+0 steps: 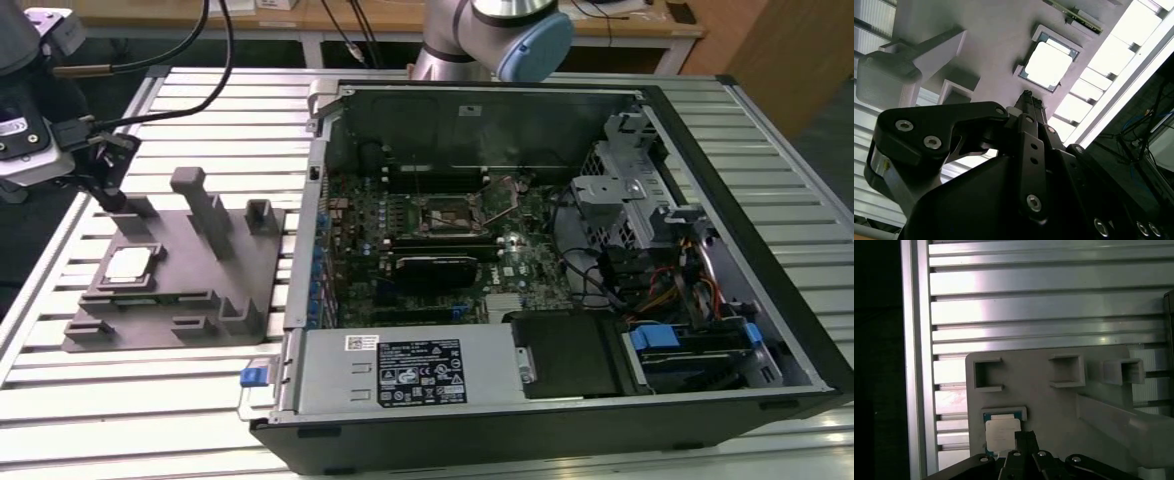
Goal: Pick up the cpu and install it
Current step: 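Pick up the cpu and move it towards the insertion slot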
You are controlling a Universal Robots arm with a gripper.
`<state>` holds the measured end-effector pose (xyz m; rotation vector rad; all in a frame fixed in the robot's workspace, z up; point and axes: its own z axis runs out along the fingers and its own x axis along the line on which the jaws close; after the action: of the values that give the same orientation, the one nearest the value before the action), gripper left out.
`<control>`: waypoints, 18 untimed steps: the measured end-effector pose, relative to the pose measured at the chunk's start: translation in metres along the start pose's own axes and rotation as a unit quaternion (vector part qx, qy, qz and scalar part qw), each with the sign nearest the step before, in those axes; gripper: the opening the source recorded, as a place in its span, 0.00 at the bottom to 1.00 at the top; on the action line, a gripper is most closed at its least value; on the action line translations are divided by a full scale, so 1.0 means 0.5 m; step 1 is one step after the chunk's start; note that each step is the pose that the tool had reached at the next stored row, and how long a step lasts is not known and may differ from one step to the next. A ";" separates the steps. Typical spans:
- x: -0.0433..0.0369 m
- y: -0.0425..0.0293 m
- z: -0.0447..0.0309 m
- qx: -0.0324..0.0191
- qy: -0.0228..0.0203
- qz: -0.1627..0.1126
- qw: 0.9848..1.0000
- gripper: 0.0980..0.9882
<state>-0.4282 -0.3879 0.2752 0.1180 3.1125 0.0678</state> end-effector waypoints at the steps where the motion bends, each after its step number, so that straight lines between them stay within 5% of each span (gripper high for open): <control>1: 0.000 0.000 0.001 0.000 0.000 0.000 1.000 0.01; 18: 0.004 -0.001 0.012 0.000 0.000 0.000 1.000 0.01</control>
<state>-0.4303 -0.3881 0.2689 0.1179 3.1126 0.0678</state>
